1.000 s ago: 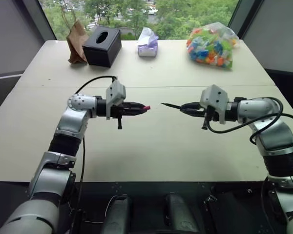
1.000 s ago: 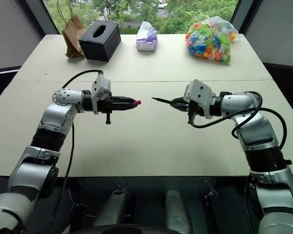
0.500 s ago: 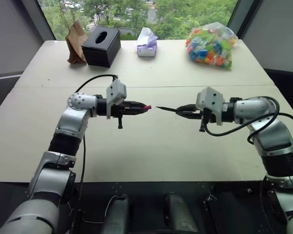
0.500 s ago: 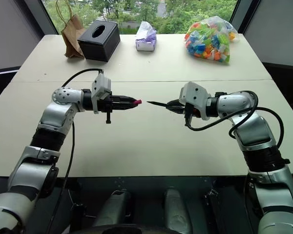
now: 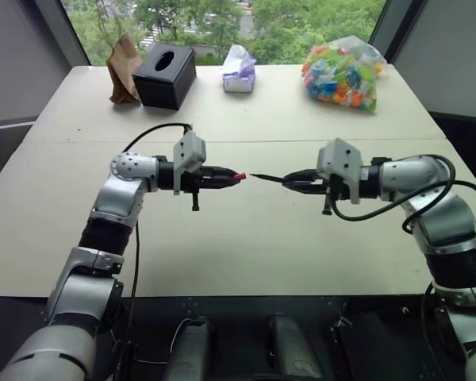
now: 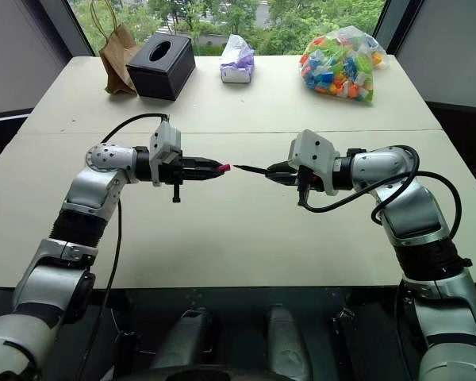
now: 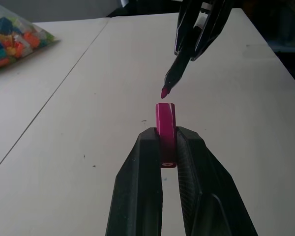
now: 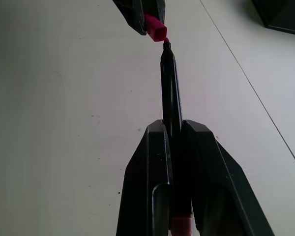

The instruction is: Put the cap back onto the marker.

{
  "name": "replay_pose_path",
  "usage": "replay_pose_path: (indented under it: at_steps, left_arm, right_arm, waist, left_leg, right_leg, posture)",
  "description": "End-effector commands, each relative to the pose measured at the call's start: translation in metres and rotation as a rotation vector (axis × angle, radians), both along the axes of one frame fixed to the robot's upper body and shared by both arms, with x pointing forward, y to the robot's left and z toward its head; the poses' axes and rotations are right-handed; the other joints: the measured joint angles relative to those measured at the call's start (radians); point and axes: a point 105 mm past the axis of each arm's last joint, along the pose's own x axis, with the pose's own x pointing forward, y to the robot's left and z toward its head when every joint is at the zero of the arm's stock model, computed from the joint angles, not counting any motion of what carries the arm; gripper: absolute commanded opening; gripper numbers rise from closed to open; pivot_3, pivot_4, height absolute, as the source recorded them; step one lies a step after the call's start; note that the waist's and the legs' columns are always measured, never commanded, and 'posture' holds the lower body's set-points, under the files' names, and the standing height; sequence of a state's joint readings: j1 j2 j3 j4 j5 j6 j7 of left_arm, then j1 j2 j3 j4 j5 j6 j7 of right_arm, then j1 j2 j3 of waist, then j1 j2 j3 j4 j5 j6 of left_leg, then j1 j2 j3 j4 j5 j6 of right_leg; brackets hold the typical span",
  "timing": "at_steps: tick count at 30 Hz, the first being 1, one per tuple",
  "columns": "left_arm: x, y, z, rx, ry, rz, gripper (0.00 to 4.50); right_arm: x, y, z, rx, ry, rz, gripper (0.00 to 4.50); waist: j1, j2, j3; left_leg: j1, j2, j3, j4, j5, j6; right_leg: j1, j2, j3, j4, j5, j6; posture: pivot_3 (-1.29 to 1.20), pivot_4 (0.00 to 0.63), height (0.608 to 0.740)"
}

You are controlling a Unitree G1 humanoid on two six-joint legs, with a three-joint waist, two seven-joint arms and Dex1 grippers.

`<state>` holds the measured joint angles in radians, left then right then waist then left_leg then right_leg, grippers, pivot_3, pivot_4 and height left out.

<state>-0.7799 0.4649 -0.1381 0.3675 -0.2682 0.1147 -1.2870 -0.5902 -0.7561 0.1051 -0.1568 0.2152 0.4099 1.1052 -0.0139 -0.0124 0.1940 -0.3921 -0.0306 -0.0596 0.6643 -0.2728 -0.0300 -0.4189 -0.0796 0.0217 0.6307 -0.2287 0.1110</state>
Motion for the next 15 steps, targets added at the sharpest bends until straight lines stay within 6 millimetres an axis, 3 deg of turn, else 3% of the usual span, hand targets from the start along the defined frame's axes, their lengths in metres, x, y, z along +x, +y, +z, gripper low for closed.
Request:
replay_pose_path:
  at_steps: [1, 15]
  left_arm:
    - [-0.0037, -0.0040, 0.0103, -0.005, -0.054, -0.023, 0.05]
    - [-0.0090, -0.0095, 0.0150, -0.016, -0.058, -0.045, 0.05]
  right_arm:
    - [-0.0054, 0.0083, 0.0159, 0.011, -0.056, 0.042, 0.03]
    - [-0.0058, 0.0139, 0.0156, 0.016, -0.057, 0.058, 0.03]
  waist:
    - [0.000, 0.000, 0.000]
    - [0.000, 0.000, 0.000]
  left_leg:
    - [0.000, 0.000, 0.000, 0.000, 0.000, 0.000]
    - [0.000, 0.000, 0.000, 0.000, 0.000, 0.000]
  right_leg:
    - [0.000, 0.000, 0.000, 0.000, 0.000, 0.000]
    - [0.000, 0.000, 0.000, 0.000, 0.000, 0.000]
  posture:
    - [0.00, 0.150, 0.740]
    - [0.00, 0.150, 0.740]
